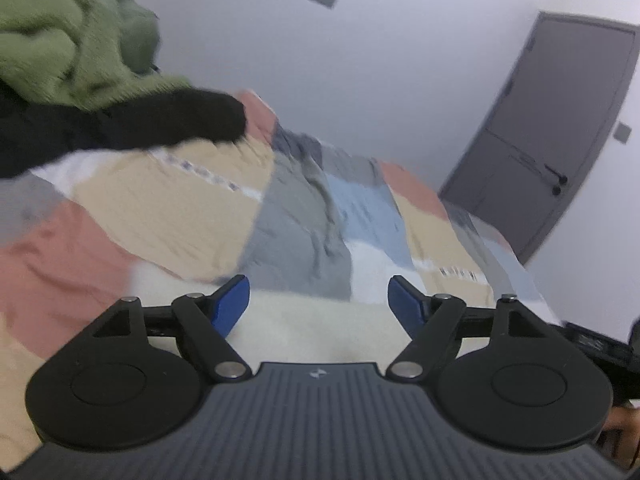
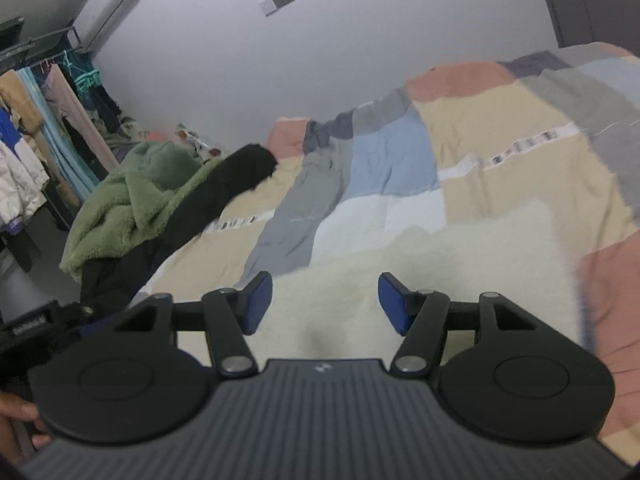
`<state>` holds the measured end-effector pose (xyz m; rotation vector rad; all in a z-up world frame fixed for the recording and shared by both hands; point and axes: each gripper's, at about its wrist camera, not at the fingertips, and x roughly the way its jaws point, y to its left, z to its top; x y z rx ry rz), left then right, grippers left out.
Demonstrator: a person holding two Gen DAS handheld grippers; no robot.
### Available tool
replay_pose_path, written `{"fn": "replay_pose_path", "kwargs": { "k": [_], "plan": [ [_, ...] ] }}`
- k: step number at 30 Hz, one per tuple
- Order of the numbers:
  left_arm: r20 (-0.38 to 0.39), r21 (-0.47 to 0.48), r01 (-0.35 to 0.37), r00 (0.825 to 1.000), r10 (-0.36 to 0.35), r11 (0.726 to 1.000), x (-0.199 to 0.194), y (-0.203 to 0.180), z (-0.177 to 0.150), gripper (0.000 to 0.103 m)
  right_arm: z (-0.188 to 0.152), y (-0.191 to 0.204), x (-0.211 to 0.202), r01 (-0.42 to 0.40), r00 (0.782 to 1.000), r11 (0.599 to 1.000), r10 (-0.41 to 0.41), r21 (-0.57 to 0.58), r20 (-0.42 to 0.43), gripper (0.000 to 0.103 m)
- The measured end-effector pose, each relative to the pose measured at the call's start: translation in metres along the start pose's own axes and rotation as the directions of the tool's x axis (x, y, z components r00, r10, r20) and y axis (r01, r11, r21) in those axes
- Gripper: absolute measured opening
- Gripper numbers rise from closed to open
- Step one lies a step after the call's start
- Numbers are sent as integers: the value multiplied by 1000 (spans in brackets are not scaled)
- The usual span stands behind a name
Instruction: Fold large clothes
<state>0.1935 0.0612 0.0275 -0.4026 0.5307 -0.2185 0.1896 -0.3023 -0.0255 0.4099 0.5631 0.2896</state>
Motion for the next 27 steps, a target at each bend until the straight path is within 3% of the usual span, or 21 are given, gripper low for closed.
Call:
{"fn": "replay_pose_path", "kwargs": {
  "k": [1, 2, 7, 11, 13, 16, 19, 20, 21, 23, 25, 27],
  "plan": [
    [13, -9, -19, 1000, 19, 1000, -7, 5, 3, 82, 1, -3, -6, 12, 1000, 1000, -12, 2, 11, 91],
    [23, -19, -42, 999, 43, 999, -13, 9, 6, 82, 2, -7, -14, 32, 999, 999, -32, 3, 33, 98],
    [21, -73, -167, 985, 169, 983, -28, 41, 10, 83, 10, -35, -34, 121, 988, 988, -129, 95, 83, 98],
    [-55, -146, -171, 985, 165, 974, -18, 65, 6, 83, 15, -63, -33, 211, 970, 960, -229, 187, 84, 98],
    [-98, -157, -159, 985, 145, 975, -9, 69, 2, 83, 14, -74, -24, 210, 973, 953, -226, 218, 51, 98],
    [-127, -119, -194, 976, 179, 974, 3, 66, -4, 83, 8, -82, -3, 191, 981, 952, -194, 238, -10, 97],
    [-151, -103, -204, 971, 188, 974, 13, 67, -12, 82, 0, -82, 14, 180, 983, 959, -170, 219, -66, 74],
    [-148, -113, -194, 973, 177, 974, 14, 68, -14, 77, -2, -79, 19, 197, 980, 958, -185, 210, -74, 72],
    [-145, -124, -180, 976, 162, 976, 15, 68, -14, 72, -4, -77, 20, 213, 977, 958, -204, 192, -62, 69],
    [-129, -140, -172, 980, 155, 975, 13, 68, -13, 50, -4, -72, 19, 217, 976, 962, -210, 166, -56, 51],
    [-98, -120, -151, 985, 140, 981, 9, 64, -10, 36, -3, -69, 15, 207, 978, 965, -201, 160, -51, 38],
    [-54, -98, -138, 990, 133, 986, 5, 58, -6, 30, 1, -64, 11, 193, 981, 970, -191, 144, -32, 33]
  ]
}}
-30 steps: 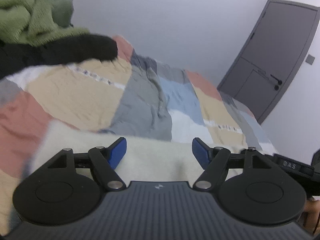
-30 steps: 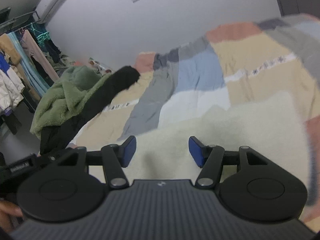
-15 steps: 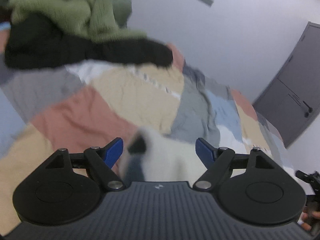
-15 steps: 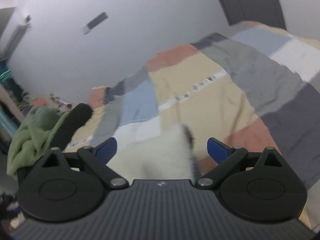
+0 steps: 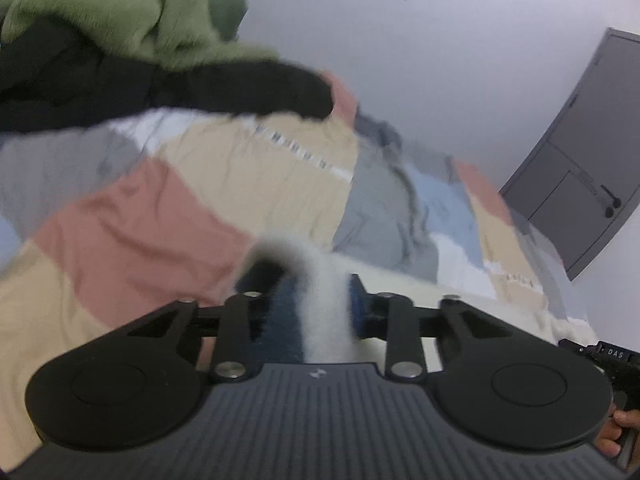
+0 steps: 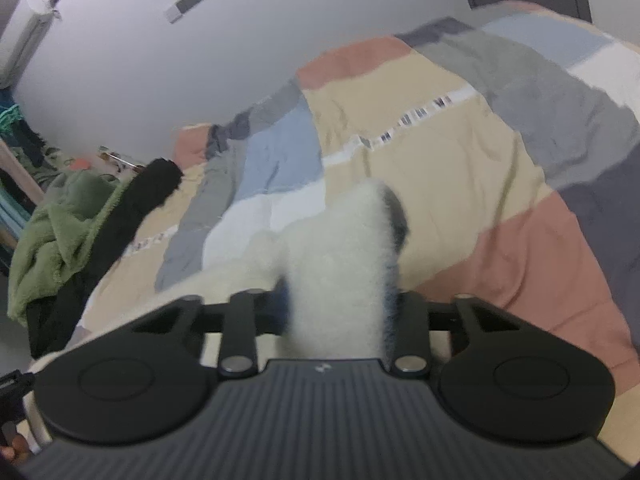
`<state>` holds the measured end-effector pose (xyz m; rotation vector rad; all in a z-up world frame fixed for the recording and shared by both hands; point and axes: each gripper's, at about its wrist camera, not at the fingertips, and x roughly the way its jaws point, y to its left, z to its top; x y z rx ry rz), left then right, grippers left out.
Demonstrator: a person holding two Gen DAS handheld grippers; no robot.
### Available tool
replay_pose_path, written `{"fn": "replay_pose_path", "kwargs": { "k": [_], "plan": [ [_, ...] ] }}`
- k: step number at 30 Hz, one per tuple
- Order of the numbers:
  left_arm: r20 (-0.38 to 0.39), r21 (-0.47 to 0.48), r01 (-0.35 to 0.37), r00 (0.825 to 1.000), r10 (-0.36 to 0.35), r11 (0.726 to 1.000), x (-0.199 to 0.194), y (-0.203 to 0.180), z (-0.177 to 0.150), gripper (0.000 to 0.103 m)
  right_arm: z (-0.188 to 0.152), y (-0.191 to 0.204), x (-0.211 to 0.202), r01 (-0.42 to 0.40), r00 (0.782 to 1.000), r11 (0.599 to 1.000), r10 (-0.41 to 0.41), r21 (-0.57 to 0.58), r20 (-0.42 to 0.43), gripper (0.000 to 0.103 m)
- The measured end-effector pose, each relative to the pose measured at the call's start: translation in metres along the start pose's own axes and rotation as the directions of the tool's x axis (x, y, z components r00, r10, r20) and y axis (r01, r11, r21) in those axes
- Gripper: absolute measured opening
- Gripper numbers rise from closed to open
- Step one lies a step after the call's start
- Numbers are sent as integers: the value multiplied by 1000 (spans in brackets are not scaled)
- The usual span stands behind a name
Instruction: Fold large clothes
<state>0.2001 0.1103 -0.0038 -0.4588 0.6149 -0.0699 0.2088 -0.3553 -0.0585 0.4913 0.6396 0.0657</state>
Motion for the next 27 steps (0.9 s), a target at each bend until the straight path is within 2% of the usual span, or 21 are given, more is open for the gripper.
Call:
{"fn": "replay_pose_path", "kwargs": {
  "k": [5, 7, 9, 13, 17, 19, 21, 22, 23, 24, 26, 27],
  "plan": [
    [105, 6, 56, 993, -57, 998, -8, -9, 19, 28, 18, 14, -10, -56, 994, 997, 61, -57, 89, 30],
    [116, 29, 60, 991, -63, 998, 1, -11, 26, 28, 25, 14, -7, -57, 991, 997, 62, -47, 115, 30],
    [86, 44, 43, 995, -47, 998, 17, -11, 29, 28, 30, 6, 3, -55, 993, 998, 55, -5, 108, 30],
    [-14, 5, 3, 1000, -3, 1000, 50, 2, 22, 32, 25, -17, 44, 8, 1000, 999, -7, 51, -14, 34],
    [-43, -9, -13, 999, 13, 1000, 57, 9, 19, 39, 15, -30, 59, 1, 999, 995, 3, 102, -37, 37],
    [-39, -9, -12, 999, 12, 1000, 54, 9, 19, 40, 15, -25, 58, 11, 999, 997, -8, 80, -35, 37],
    [-34, -13, -14, 999, 14, 1000, 50, 8, 19, 42, 14, -22, 56, 19, 999, 997, -17, 70, -32, 41],
    [-29, -10, -20, 999, 19, 1000, 48, 7, 18, 49, 13, -22, 54, 24, 999, 997, -22, 71, -31, 44],
    [-24, -3, -35, 999, 35, 999, 44, 5, 17, 59, 12, -22, 52, 29, 999, 997, -28, 71, -27, 48],
    [-19, 1, -59, 998, 59, 998, 38, 2, 16, 64, 11, -20, 48, 39, 999, 997, -38, 68, -22, 52],
    [2, 4, -62, 998, 62, 998, 26, -3, 14, 70, 9, -16, 40, 69, 998, 996, -69, 54, -15, 70],
    [9, -3, -53, 999, 53, 999, 19, -4, 12, 72, 8, -13, 34, 93, 996, 995, -92, 46, -8, 74]
  ]
}}
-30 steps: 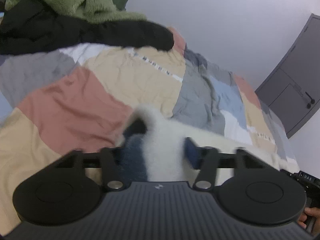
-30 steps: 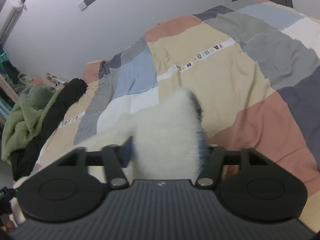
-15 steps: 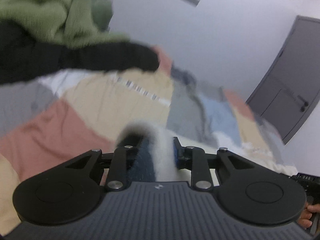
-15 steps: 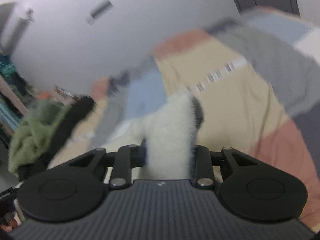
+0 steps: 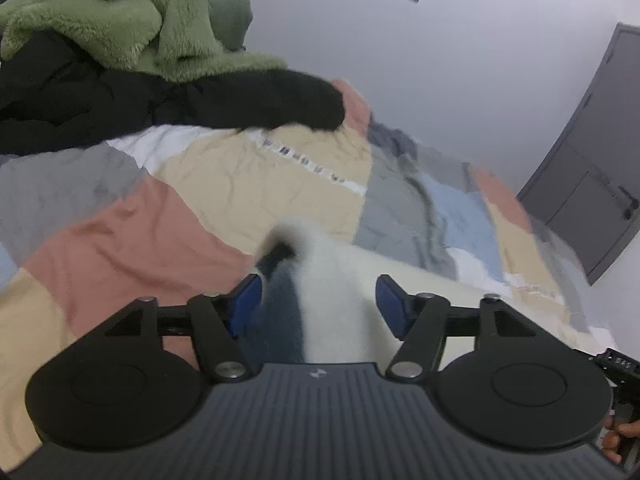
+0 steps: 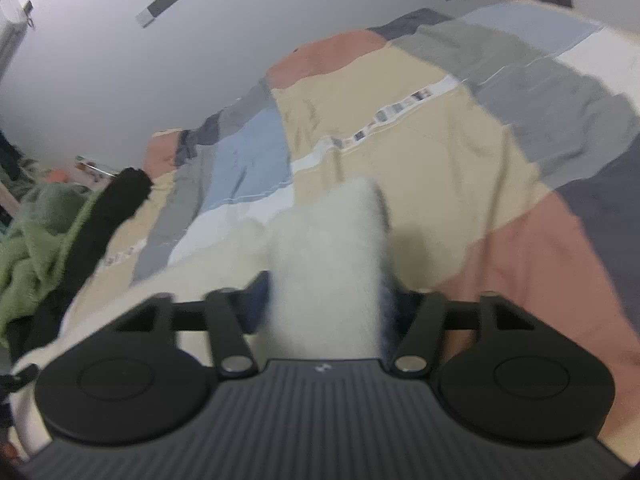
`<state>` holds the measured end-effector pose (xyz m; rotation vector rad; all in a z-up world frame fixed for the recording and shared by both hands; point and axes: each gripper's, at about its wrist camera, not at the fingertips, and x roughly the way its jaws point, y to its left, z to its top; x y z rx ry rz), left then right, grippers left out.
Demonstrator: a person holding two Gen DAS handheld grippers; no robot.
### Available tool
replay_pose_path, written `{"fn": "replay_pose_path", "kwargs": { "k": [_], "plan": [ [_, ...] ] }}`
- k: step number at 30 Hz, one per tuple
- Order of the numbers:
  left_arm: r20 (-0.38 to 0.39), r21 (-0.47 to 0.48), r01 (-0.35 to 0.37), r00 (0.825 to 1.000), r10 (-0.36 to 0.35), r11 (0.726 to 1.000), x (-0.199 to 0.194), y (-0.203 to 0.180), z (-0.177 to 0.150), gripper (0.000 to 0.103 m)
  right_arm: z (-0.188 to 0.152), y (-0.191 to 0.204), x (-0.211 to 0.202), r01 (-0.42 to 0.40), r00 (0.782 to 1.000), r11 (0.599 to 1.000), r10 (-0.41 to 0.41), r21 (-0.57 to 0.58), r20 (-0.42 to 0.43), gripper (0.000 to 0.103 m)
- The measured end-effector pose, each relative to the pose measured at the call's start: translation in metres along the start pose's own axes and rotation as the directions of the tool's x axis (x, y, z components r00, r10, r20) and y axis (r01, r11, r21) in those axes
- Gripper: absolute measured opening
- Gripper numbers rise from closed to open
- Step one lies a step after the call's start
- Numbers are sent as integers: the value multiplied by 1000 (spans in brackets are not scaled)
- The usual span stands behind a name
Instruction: Fold large clothes
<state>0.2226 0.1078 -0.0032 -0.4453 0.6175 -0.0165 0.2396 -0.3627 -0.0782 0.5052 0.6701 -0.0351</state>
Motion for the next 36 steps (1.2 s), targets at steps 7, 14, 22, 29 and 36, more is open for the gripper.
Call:
{"fn": "replay_pose_path", "kwargs": {
  "k": [7, 14, 22, 29, 36],
  "plan": [
    [75, 10, 19, 997, -20, 1000, -67, -14, -13, 77, -12, 13, -52, 50, 991, 997, -43, -55, 124, 85],
    [-16, 77, 163, 987, -162, 984, -97, -49, -42, 82, -25, 38, -96, -4, 967, 986, 46, -165, 251, 85],
    [-258, -137, 172, 945, -203, 976, -52, -49, -80, 86, -42, 63, -73, -94, 983, 960, 131, -264, 127, 85],
    [-265, -612, 91, 912, -313, 786, -7, 12, -111, 89, -56, 74, -49, -113, 992, 960, 122, -257, 18, 87],
    [-69, -748, 176, 938, -339, 640, -10, 31, -116, 88, -58, 69, -50, -133, 990, 966, 139, -223, 15, 87]
  ]
}}
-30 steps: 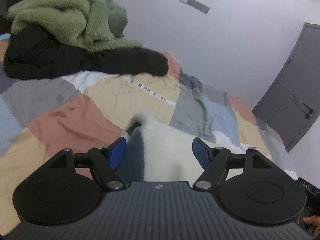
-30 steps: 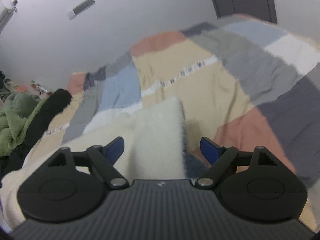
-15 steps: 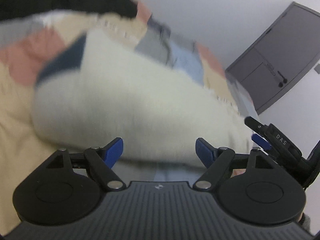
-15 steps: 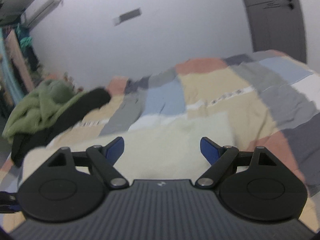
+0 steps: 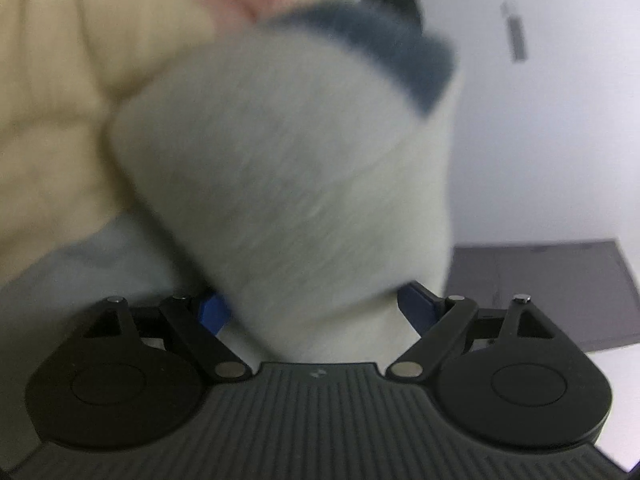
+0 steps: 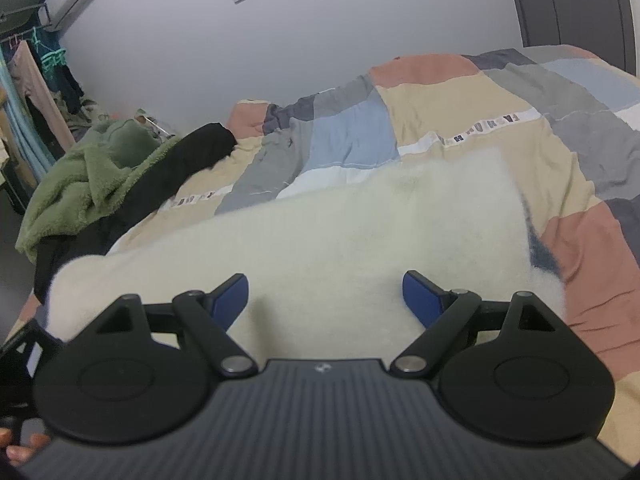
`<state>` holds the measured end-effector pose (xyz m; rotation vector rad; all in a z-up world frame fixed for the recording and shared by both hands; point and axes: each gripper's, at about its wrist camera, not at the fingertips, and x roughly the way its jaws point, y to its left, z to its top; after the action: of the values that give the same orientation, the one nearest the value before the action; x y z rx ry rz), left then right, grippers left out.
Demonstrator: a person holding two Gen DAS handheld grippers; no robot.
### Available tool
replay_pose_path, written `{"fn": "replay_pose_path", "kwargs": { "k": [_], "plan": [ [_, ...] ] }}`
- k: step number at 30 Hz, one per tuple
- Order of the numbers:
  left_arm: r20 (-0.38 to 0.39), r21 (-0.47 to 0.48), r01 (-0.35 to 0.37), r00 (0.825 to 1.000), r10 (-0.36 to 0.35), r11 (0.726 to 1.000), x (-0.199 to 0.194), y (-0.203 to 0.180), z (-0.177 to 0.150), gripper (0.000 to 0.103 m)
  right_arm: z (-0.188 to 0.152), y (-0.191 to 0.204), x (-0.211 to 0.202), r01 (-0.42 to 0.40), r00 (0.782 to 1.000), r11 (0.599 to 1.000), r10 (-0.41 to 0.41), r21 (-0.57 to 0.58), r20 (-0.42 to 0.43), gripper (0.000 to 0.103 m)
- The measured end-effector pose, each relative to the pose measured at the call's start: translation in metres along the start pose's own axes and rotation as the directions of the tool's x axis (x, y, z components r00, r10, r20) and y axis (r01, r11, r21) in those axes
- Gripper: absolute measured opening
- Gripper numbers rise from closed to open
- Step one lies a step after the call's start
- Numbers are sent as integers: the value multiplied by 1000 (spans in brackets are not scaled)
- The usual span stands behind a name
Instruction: Fold large clothes
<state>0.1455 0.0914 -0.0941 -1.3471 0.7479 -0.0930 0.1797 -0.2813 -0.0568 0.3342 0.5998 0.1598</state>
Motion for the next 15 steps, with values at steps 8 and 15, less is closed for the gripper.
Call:
{"fn": "replay_pose_path", "kwargs": {
  "k": [8, 15],
  "plan": [
    [4, 53, 69, 998, -70, 996, 0, -14, 7, 89, 0, 0, 2, 6, 1000, 1000, -6, -13, -1, 86],
    [15, -10, 21, 1000, -21, 1000, 15, -2, 3, 85, 1, -4, -11, -101, 995, 989, 103, 106, -5, 86]
  ]
}}
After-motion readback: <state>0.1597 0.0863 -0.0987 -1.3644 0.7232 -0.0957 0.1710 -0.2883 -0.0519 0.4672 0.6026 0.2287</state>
